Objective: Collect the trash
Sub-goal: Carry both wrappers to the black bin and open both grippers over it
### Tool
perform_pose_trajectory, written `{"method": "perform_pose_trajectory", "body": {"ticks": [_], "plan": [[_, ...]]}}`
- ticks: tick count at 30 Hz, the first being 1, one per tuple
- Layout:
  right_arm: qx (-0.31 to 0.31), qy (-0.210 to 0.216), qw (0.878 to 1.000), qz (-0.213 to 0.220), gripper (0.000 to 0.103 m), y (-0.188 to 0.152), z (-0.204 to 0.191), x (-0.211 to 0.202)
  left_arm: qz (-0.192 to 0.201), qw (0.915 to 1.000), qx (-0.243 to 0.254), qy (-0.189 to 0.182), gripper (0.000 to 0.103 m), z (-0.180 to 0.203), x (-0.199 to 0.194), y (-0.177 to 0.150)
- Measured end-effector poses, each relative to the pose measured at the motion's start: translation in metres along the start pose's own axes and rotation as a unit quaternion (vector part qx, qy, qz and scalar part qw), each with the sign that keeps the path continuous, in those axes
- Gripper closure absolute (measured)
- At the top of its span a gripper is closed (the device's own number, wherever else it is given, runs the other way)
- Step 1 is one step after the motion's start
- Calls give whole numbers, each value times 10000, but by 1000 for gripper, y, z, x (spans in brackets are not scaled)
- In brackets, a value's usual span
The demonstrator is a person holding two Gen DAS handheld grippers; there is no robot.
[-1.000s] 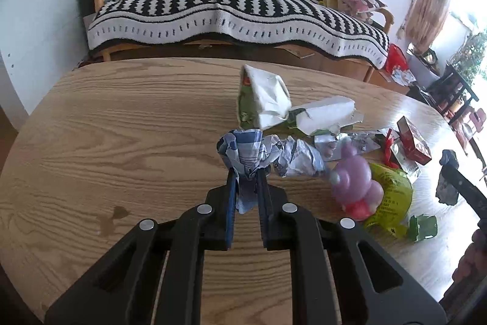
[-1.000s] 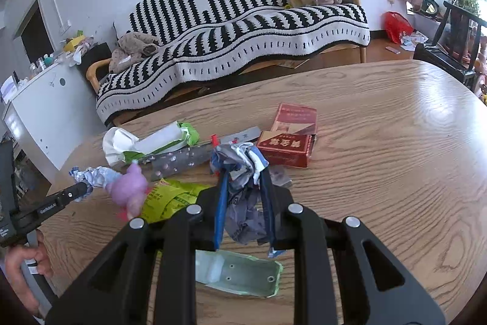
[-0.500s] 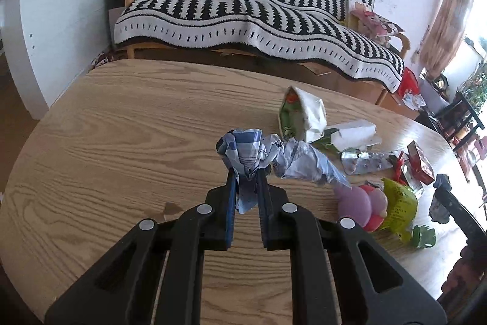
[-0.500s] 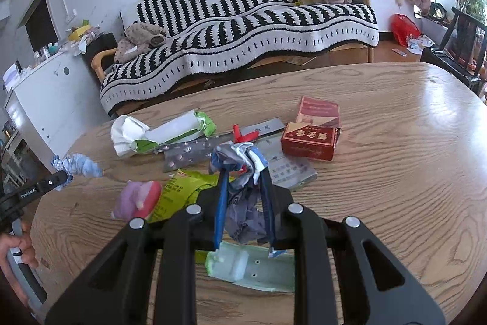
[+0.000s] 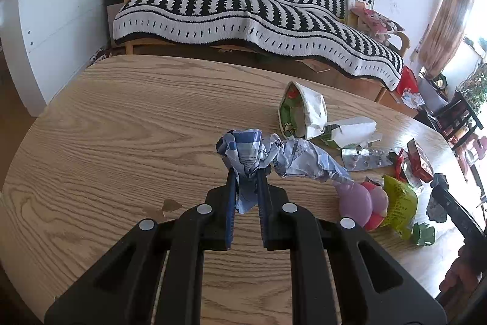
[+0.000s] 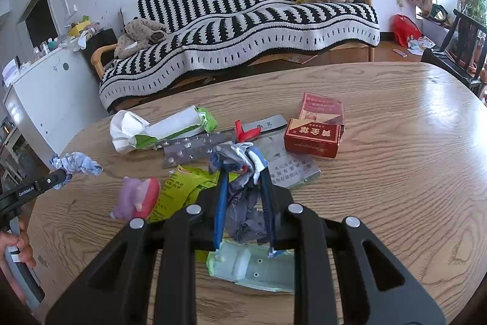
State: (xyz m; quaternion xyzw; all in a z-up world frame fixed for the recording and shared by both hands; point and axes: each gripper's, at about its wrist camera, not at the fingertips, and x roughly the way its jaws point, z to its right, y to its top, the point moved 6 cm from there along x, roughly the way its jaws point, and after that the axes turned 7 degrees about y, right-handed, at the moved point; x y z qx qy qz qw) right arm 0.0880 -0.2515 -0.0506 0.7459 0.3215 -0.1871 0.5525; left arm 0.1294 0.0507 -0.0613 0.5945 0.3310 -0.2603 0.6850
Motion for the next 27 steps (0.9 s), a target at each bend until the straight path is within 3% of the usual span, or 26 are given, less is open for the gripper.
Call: {"method": "perform_pose_trajectory", "body": {"ticks": [7,10,14,17,21,27], "plan": [[499,341,9970,478,82,11,6,-33,302,9992,-66,-266,91,23,-35,1],[706,510,9916,959,82,21,12,-85,587,9957,-16,-718,91,57,-77,-2],[390,54,9891,1419,82,3,37,-180,739,9866,323,-1422,91,123,-137,-35],[450,-391,9865,1525,82,-22,76,-251,452,9727,823,-2122,91,193,-170,-78],[833,-837,9833,1387,82,-67,132,-320,-209,9449,1631,-2833,91,284,-200,-161],[1800,-1186,9742,663,82,-169,209,-351,-1421,9013,2562,-3193,91,367,-204,-292]]}}
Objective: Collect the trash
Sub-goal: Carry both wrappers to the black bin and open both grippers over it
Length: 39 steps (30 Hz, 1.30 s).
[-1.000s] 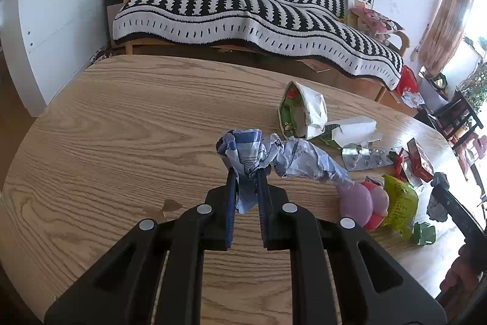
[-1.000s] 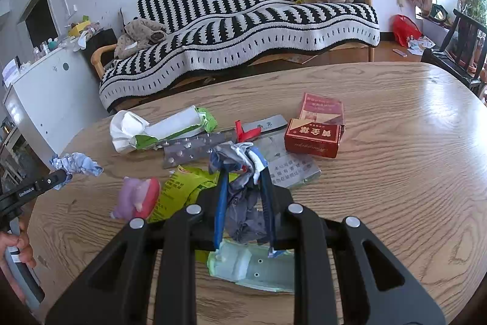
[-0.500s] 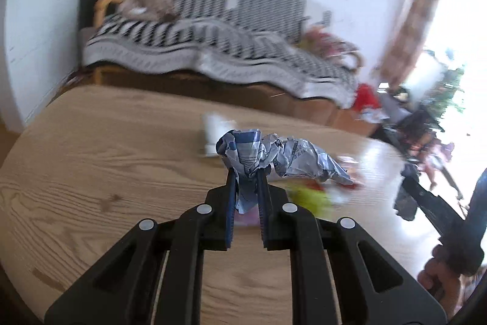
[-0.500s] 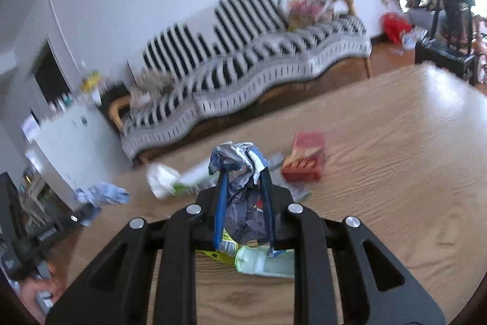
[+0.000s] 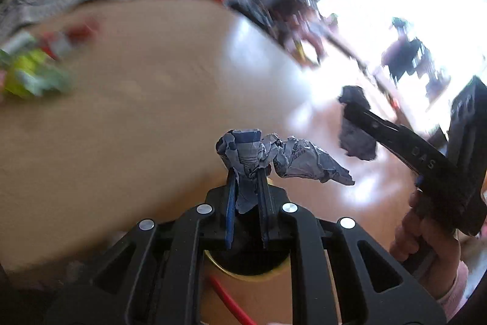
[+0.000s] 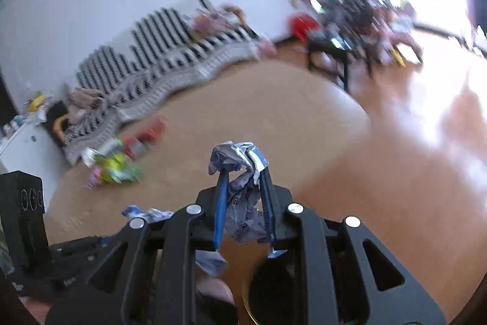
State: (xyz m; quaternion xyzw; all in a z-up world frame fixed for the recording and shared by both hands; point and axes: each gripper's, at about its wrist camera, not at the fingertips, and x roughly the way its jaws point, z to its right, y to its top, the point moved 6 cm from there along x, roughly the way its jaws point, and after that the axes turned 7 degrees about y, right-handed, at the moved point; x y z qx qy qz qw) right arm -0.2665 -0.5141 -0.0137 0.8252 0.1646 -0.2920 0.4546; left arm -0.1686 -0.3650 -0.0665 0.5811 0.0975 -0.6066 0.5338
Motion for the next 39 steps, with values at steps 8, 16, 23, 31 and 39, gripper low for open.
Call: {"method": "perform_pose_trajectory", "body": {"ticks": [8,16,23,31,39], "plan": [[1422,-271,9817,-1237,82,-110,103,41,-1466,9853,714,507,91,22,112,-70],[1561,-260,9785,-1324,82,-123,112,44,-1647,9830,608,541,91,5,128,-64],[1621,-298,9779,-1287,82,-113,108,50,-1679,9823,594,579,91,14,131,-73],[1795,-357,9751,-1251,33,-107,113,48,-1846,9754,942,755,48,30,138,-79],[1643,-537,9838,-478,6,-78,118,22,-1251,9888,525,616,7,27,109,-59]]}}
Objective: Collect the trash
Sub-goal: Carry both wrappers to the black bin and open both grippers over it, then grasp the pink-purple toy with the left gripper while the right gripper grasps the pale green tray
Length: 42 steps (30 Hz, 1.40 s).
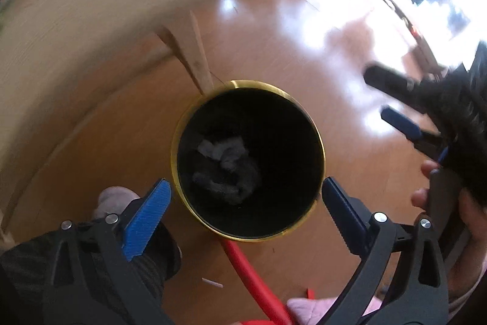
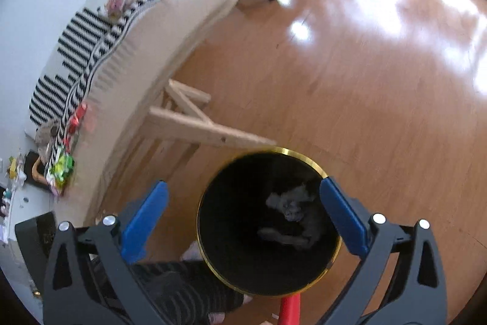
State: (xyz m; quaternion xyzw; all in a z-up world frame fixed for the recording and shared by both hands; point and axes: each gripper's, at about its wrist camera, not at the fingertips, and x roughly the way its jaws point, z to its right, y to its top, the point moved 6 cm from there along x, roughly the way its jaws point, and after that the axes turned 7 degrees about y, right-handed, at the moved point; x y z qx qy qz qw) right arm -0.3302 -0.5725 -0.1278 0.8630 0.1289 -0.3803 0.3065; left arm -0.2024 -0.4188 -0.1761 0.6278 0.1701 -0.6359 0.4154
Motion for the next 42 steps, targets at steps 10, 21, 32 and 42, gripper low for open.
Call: {"method": "perform_pose_trajectory", "body": {"ticks": [10,21,32,42], "plan": [[-1401,-142,9892,412,6,9,-79,12,1990,9585,-1723,1099,6,-178,-155,29],[-3807,898,9190,-492,6,-26,-303,115,1617,9143,-3163,1945,6,-395,-167,9],[-5027,973,8476,-1390,6,-55,-387,208,1361,9368,-2704,1755,6,-442,-114,43],[-5260,1111,8301,-1482,6,-66,-425,251,1322,9439,-2435,1796,6,-452,-104,68]]}}
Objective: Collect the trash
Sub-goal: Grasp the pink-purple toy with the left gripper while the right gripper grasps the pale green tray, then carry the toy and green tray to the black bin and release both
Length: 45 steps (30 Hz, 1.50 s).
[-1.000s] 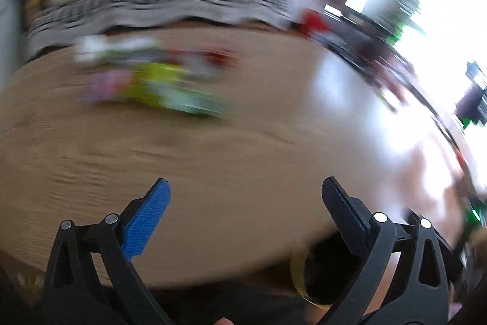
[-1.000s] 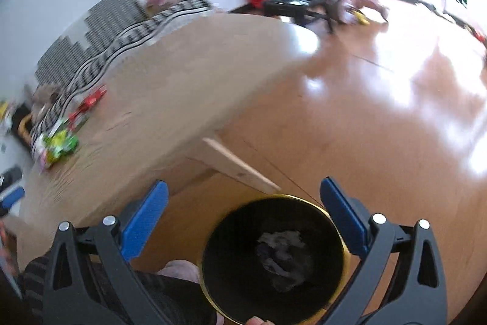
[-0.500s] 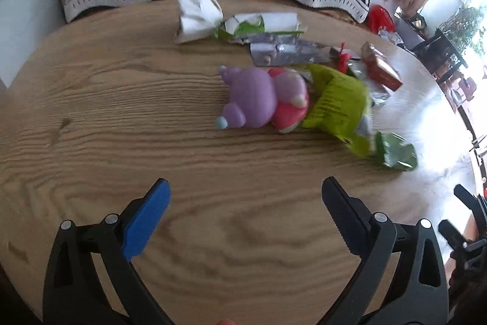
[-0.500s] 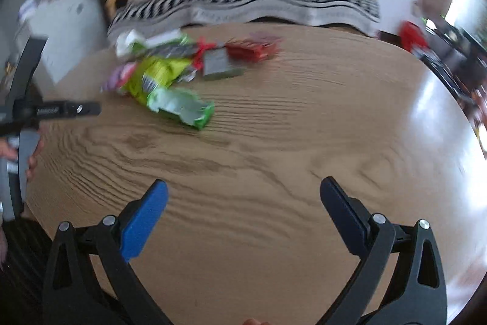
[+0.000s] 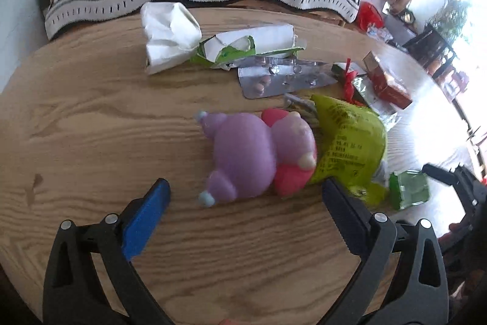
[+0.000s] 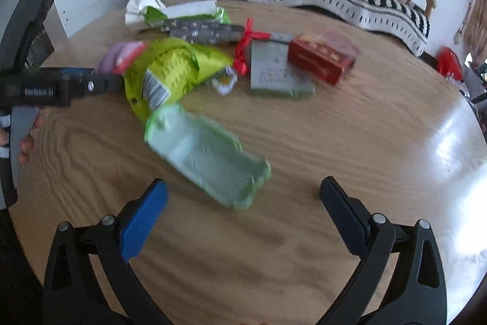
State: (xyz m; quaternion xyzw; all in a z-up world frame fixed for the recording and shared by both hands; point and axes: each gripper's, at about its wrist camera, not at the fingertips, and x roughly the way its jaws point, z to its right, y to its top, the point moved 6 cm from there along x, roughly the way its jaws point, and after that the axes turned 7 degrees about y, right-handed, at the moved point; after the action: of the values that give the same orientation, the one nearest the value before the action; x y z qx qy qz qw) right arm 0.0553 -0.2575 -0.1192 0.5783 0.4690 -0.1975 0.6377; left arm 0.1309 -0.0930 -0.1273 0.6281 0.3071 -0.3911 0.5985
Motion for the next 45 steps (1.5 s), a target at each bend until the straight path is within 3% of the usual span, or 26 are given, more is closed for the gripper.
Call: {"method": "perform_pose_trajectory", "body": {"ticks": [5,13,17,18,19,21,22,24,30,37,45], "plan": [[82,-55,10000,7,5,8,-4,9,92,9990,322,294,6,1,9,7],[227,-154,9996,22,5,19,-8,17,151,9985,391,364,6,4,18,22],[265,-165,9995,32,5,20,-8,17,292,9992,224,129,7,3,15,23],[269,-165,9995,37,6,20,-8,17,323,9994,126,-8,14,0,14,25],[259,-158,9995,70,10,20,-8,15,353,9993,91,-89,23,0,11,26],[219,-148,9994,221,35,21,-11,10,291,9994,-10,-168,32,0,9,26],[240,-162,9992,274,53,22,-11,8,259,9995,-39,-188,34,1,9,26],[244,-158,9991,302,70,21,-11,7,213,9996,-51,-191,39,2,8,23],[369,-247,9985,331,70,17,-13,4,127,9995,56,-278,44,5,1,15],[578,-394,9969,372,70,12,-14,0,208,9991,372,-21,45,-5,-11,-1],[662,-446,9961,382,70,13,-13,0,222,9988,441,-13,45,-14,-17,-9]]}}
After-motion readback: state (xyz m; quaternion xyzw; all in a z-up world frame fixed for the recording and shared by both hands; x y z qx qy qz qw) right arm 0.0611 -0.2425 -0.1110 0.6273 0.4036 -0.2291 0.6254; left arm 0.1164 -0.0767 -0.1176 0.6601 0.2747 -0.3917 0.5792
